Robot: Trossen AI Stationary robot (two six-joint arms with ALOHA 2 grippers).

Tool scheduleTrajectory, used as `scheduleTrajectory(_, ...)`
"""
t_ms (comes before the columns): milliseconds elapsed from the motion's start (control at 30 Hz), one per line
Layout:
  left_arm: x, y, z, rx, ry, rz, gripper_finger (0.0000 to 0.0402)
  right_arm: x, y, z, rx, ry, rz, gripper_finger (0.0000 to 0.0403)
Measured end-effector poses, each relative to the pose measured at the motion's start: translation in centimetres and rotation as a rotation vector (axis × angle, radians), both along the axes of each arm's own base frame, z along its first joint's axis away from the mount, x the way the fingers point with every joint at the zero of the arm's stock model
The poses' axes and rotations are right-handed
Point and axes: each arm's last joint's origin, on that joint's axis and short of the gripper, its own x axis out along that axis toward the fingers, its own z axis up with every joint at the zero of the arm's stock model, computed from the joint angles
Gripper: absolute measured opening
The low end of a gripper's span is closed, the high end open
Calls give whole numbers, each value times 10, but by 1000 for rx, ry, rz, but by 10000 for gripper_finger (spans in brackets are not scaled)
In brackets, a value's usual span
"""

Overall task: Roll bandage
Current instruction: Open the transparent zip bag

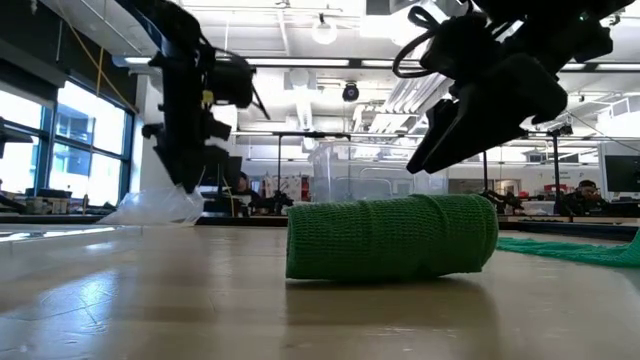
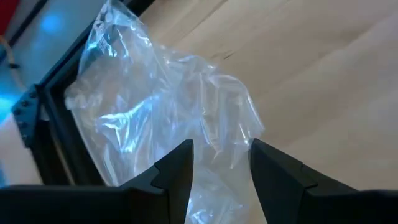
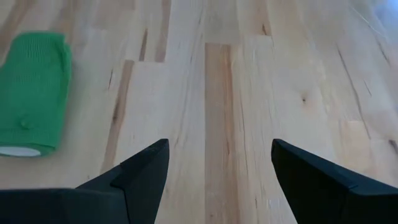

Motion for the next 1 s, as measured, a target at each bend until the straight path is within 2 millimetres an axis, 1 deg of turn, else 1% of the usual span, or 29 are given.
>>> scheduleTrajectory(67,0,7,-7,-23,34,-12,140,-1,2,1,14,-6,-3,275)
scheduleTrajectory(133,1,9,-14,-70,43,-32,121,-2,6,2,29,-10,-3,275)
scheduleTrajectory(200,5,3,-17,-108,38,-65,85,-3,11,3,49,-16,-3,275)
scheduleTrajectory(267,12,-10,-17,-127,27,-112,33,-5,17,4,72,-21,-2,275)
scheduleTrajectory(300,16,-19,-15,-128,16,-136,17,-6,20,4,87,-20,-2,275)
scheduleTrajectory(367,23,-39,-6,-113,-27,-180,11,-8,29,4,124,-23,-2,275)
scheduleTrajectory(467,34,-82,17,-116,-151,-288,5,-12,44,7,176,-51,5,275)
scheduleTrajectory(600,36,-148,47,-124,-365,-541,5,-14,62,13,220,-140,-7,275)
scheduleTrajectory(667,32,-177,53,-119,-438,-701,6,-13,65,17,236,-190,-1,275)
scheduleTrajectory(733,28,-201,55,-109,-509,-851,6,-9,63,20,240,-227,-1,275)
scheduleTrajectory(800,26,-219,55,-97,-602,-954,6,-6,58,22,223,-247,-5,275)
scheduleTrajectory(867,24,-232,56,-90,-724,-1013,2,-3,52,22,190,-256,-1,275)
scheduleTrajectory(1000,21,-248,56,-59,-961,-1095,1,7,36,20,160,-272,48,275)
